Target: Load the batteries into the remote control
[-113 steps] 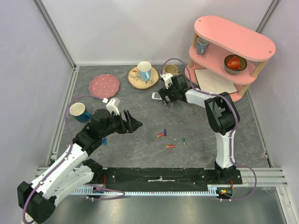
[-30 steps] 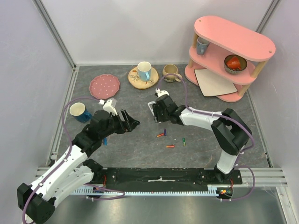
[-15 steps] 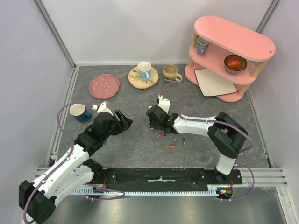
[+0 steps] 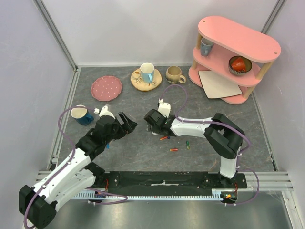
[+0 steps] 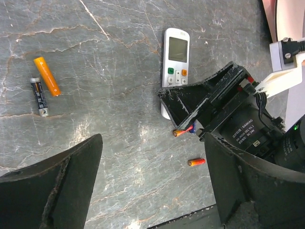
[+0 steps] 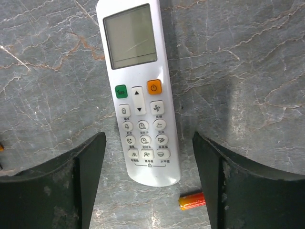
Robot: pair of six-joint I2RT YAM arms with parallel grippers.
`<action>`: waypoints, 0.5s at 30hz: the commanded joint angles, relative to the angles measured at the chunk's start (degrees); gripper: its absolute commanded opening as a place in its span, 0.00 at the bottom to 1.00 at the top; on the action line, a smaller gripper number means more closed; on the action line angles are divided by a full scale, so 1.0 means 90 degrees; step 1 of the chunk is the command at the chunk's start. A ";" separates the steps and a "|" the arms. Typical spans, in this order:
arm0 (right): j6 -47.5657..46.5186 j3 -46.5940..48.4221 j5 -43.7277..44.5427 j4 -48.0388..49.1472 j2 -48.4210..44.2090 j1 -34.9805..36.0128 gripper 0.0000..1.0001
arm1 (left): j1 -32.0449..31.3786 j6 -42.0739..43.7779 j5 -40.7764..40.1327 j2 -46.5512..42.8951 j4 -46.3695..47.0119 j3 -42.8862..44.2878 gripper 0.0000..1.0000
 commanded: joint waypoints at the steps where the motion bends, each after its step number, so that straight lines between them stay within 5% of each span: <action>1: 0.0128 0.0108 0.0049 -0.0110 0.0018 0.0038 0.85 | 0.0031 0.0112 0.0190 0.0095 0.0133 0.0085 0.95; 9: -0.0447 0.0040 0.0496 -0.0461 -0.1170 0.0038 0.98 | 0.0031 0.0239 -0.0161 0.0553 -0.0160 0.0378 0.99; 15: -0.2224 -0.0495 0.1024 -0.0823 -0.2752 0.0000 0.98 | -0.0037 0.0541 -0.0172 0.0914 0.0834 0.0242 0.99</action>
